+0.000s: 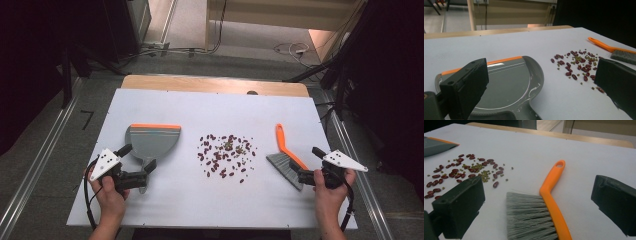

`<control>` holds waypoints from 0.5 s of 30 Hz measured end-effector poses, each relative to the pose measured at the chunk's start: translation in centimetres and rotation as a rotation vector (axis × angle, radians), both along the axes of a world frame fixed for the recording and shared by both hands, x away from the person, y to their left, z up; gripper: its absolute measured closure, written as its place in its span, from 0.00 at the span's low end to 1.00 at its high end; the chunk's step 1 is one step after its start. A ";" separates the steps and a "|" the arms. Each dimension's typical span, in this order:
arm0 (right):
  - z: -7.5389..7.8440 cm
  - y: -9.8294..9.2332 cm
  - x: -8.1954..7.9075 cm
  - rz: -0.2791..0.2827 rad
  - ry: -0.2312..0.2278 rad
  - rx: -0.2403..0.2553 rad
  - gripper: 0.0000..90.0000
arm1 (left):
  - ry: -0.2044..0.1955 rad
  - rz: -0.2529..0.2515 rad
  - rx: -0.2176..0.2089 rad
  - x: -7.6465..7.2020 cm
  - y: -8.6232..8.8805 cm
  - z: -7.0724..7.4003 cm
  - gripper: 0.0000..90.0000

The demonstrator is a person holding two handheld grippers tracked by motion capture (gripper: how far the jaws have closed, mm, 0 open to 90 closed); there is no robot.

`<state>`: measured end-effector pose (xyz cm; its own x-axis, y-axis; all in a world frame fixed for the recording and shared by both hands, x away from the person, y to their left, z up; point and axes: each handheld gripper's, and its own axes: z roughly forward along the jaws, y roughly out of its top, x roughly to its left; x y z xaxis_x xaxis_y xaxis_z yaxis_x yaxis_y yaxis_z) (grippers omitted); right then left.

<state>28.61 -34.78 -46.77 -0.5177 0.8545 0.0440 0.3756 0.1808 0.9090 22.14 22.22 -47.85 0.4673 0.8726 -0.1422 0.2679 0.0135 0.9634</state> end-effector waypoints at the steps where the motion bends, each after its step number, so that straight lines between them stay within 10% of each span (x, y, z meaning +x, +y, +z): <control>1: 0.1 0.0 0.0 -0.004 0.004 0.003 0.00 | 0.003 -0.004 -0.017 0.0 0.0 0.1 0.00; 15: 3.5 0.9 1.1 -0.019 0.000 -0.045 0.00 | 0.009 -0.018 -0.010 0.4 -0.7 0.2 0.00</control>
<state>29.73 -33.87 -43.30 -0.5012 0.8653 0.0057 0.3795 0.2139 0.9001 22.53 21.51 -47.68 0.4817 0.8625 -0.1550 0.2766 0.0182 0.9608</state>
